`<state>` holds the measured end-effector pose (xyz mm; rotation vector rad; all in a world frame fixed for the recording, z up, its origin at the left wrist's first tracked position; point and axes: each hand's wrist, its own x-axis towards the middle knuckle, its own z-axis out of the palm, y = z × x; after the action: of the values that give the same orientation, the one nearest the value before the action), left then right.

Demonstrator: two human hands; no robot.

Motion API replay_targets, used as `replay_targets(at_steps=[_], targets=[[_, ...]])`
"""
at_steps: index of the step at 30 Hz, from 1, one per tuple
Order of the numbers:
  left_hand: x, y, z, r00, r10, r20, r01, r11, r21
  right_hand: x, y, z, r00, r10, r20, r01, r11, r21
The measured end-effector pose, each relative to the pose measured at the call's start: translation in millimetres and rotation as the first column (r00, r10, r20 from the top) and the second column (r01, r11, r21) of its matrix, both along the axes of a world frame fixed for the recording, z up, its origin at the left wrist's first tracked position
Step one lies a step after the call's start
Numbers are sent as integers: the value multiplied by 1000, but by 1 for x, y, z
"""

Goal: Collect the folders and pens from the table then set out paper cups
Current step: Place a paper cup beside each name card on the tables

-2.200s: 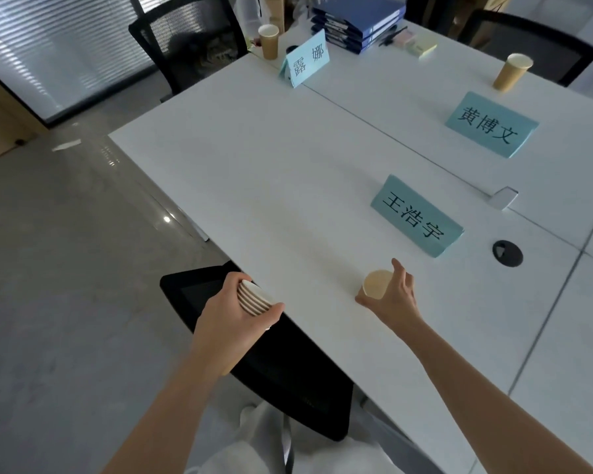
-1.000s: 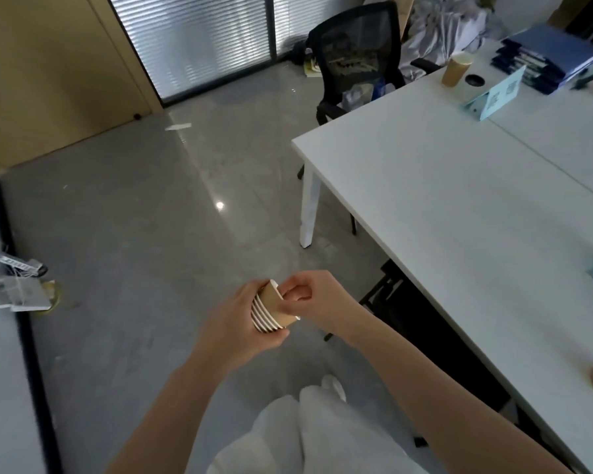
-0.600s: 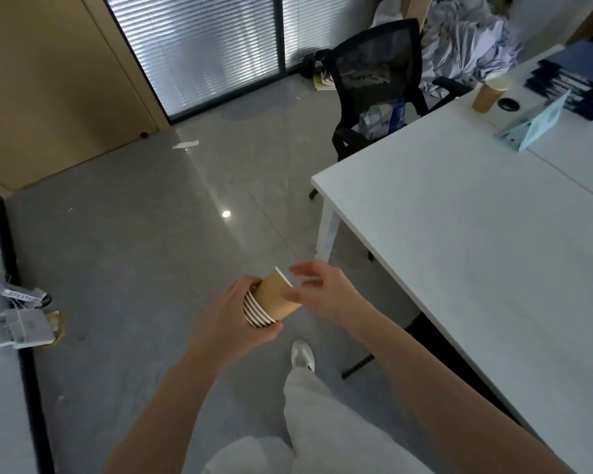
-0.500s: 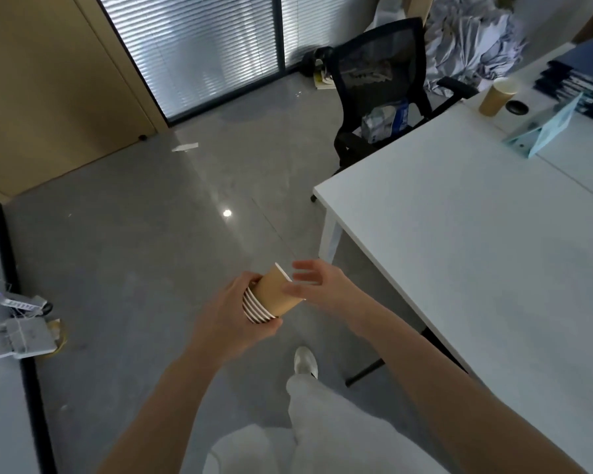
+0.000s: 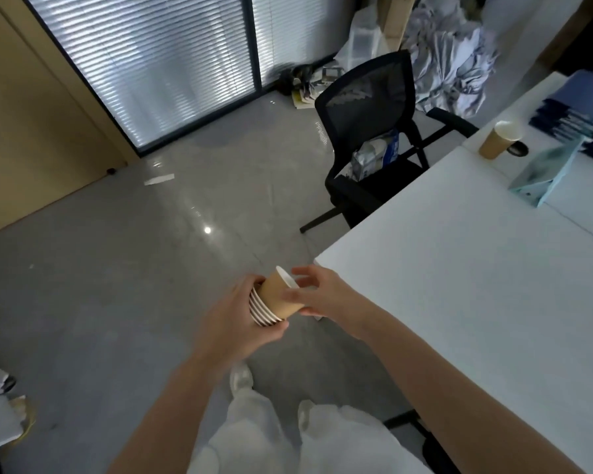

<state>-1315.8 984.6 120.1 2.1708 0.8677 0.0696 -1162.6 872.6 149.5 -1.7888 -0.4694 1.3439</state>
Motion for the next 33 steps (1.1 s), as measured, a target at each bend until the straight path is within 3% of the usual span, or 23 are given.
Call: replay_targets(at_steps=[12,17,24,33], targets=[[78,198,-12,981,-196,-1,195,976,-101,58,171,-6,990,-138,-23,136,986,-93],[135,244,-9,922,-387,-3,387,922,-5,91,213,-10,982,-186,-25,182,978,-102],[232,262,-13,811,-585,11,584,810,46,158,213,-26,915,-383,-127,379,924,-59],[385,239,-20,732,-680,-30,681,732,12,286,183,-46,785,-582,-212,589,807,-34]])
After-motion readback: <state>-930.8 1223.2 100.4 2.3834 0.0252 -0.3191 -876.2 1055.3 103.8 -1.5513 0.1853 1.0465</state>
